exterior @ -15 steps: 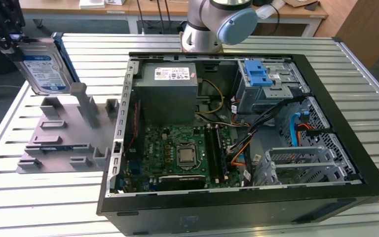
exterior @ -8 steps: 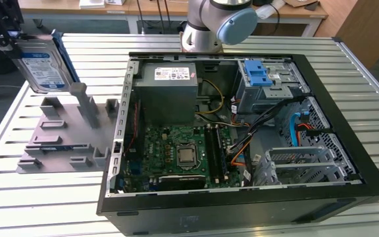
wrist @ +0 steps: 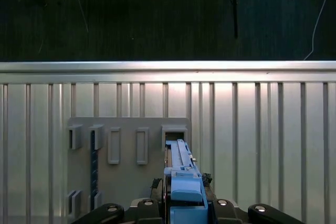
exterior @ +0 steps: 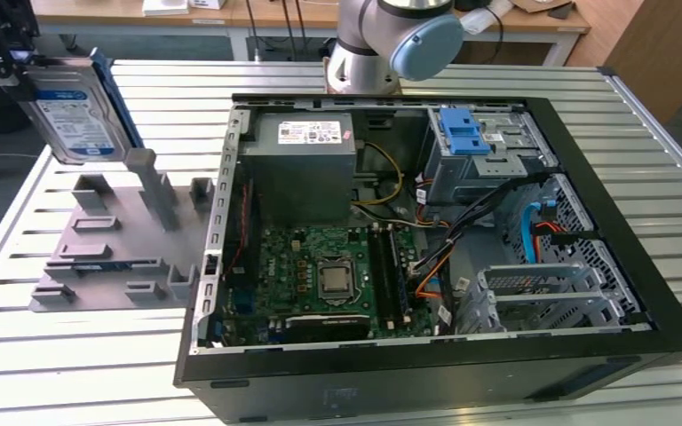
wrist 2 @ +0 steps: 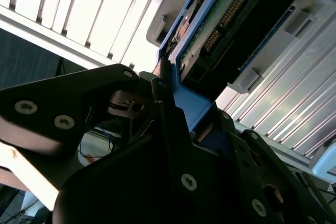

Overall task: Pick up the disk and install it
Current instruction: 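Pick up the disk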

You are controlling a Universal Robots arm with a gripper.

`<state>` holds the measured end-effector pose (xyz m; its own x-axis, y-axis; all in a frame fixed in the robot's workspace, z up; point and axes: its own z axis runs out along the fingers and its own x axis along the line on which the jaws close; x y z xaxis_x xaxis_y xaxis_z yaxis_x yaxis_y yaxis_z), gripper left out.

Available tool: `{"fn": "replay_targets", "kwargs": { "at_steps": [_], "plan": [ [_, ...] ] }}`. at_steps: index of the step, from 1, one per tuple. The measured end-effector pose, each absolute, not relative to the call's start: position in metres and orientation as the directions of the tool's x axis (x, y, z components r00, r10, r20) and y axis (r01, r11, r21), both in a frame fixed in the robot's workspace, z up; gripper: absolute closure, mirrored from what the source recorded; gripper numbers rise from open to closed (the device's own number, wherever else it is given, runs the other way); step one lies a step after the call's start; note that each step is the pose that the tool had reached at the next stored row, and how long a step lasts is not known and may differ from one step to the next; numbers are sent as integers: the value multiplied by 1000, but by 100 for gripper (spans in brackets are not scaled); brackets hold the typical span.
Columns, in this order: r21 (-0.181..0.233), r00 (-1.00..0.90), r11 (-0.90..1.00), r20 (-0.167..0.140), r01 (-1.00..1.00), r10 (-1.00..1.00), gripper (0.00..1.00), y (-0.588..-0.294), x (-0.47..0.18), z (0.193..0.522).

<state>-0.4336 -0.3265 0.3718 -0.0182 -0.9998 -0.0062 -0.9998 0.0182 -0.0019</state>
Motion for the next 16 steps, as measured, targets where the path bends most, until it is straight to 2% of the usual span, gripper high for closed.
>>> {"fn": "replay_targets", "kwargs": {
  "at_steps": [16],
  "plan": [
    [-2, -18, 18, -6, -1000, -1000, 63, -326, -434, 384]
  ]
}}
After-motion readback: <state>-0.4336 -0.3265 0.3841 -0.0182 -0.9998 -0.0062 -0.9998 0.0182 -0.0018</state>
